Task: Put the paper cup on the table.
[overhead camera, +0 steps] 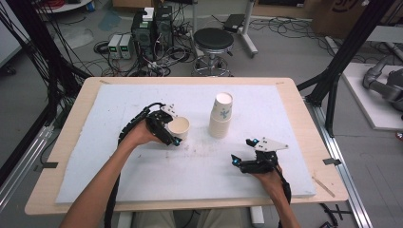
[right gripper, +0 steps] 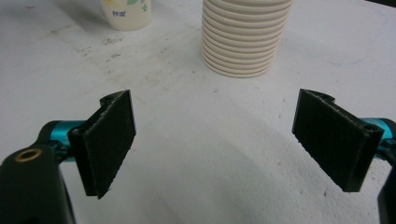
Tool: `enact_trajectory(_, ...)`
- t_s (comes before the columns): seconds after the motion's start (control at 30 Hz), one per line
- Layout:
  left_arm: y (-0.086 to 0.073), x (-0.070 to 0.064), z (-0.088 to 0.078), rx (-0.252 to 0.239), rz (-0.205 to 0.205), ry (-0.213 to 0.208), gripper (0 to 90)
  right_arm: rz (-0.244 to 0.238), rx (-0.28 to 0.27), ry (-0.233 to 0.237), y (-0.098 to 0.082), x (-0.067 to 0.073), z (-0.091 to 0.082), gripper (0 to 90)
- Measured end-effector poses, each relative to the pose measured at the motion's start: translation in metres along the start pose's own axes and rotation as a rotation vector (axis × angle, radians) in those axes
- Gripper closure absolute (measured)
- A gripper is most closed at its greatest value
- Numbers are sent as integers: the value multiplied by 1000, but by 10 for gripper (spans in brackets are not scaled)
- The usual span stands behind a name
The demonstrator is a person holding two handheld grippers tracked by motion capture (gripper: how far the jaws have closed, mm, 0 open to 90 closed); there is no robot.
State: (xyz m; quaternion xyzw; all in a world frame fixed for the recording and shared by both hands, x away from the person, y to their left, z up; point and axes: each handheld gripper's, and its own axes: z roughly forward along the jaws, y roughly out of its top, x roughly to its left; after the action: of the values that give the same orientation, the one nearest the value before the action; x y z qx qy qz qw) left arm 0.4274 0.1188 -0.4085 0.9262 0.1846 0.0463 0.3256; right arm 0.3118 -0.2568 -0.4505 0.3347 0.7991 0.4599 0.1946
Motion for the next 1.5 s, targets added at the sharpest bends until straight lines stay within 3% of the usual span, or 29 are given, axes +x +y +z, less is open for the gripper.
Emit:
enact_trajectory(0.07, -7, -1, -4, 7, -8, 12, 110, -1, -2, 2, 0, 0, 0, 138)
enact_trajectory(0.27, -34, -11, -24, -106, -85, 44, 110, -3, 0, 5, 0, 0, 0, 138)
enact_trajectory(0.5, -69, -30, -46, -245, -113, 84, 110, 8, -4, 5, 0, -1, 0, 138)
enact_trajectory(0.67, -93, -45, -56, -373, -164, 160, 110, 7, -7, 6, 0, -2, 0, 138)
enact_trajectory(0.83, -115, -59, -61, -465, -200, 248, 110, 18, -10, 16, -1, -3, -1, 138)
enact_trajectory(1.1, -136, -70, -52, -496, -231, 325, 110, 22, -21, 14, -1, -3, -2, 138)
enact_trajectory(1.2, -140, -71, -53, -530, -242, 345, 114, 22, -17, 15, -1, -3, -1, 138)
enact_trajectory(1.5, -141, -76, -51, -534, -199, 388, 118, 27, -20, 15, -1, -3, -2, 138)
